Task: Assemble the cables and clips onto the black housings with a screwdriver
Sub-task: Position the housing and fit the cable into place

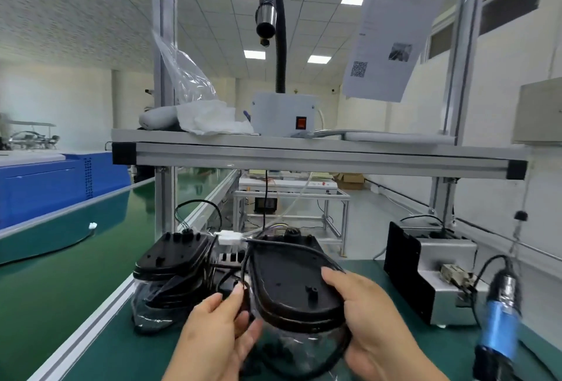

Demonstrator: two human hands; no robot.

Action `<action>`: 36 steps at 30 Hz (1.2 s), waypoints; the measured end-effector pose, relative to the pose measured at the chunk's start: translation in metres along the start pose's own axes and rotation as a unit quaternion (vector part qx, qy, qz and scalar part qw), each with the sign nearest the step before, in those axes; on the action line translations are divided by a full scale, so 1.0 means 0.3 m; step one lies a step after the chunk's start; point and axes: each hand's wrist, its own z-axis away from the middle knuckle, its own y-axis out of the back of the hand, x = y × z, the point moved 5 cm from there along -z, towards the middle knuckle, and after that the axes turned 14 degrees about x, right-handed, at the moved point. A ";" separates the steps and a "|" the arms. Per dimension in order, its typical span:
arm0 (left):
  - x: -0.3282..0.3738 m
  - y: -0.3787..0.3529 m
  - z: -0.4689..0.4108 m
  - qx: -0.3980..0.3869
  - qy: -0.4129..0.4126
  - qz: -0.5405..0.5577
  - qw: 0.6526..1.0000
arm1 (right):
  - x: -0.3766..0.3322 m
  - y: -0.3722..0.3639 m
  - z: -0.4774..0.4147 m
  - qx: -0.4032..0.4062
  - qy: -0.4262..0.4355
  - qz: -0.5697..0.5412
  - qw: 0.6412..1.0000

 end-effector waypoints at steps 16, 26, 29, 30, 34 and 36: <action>-0.154 0.179 0.216 -0.047 -0.162 -0.436 0.884 | 0.237 0.316 0.237 0.104 0.070 0.287 0.950; -0.208 0.195 0.224 -0.047 -0.078 -0.383 0.919 | 0.258 0.298 0.229 0.082 0.012 0.351 0.933; -0.227 0.191 0.254 -0.044 -0.036 -0.334 0.941 | 0.265 0.292 0.243 0.060 -0.015 0.335 0.940; -0.225 0.190 0.265 -0.043 -0.033 -0.326 0.944 | 0.258 0.293 0.243 0.061 -0.009 0.327 0.943; -0.204 0.196 0.295 -0.041 -0.048 -0.315 0.947 | 0.193 0.318 0.258 0.092 0.107 0.403 0.904; -0.173 0.188 0.306 -0.040 -0.059 -0.279 0.958 | 0.155 0.334 0.261 0.096 0.149 0.418 0.891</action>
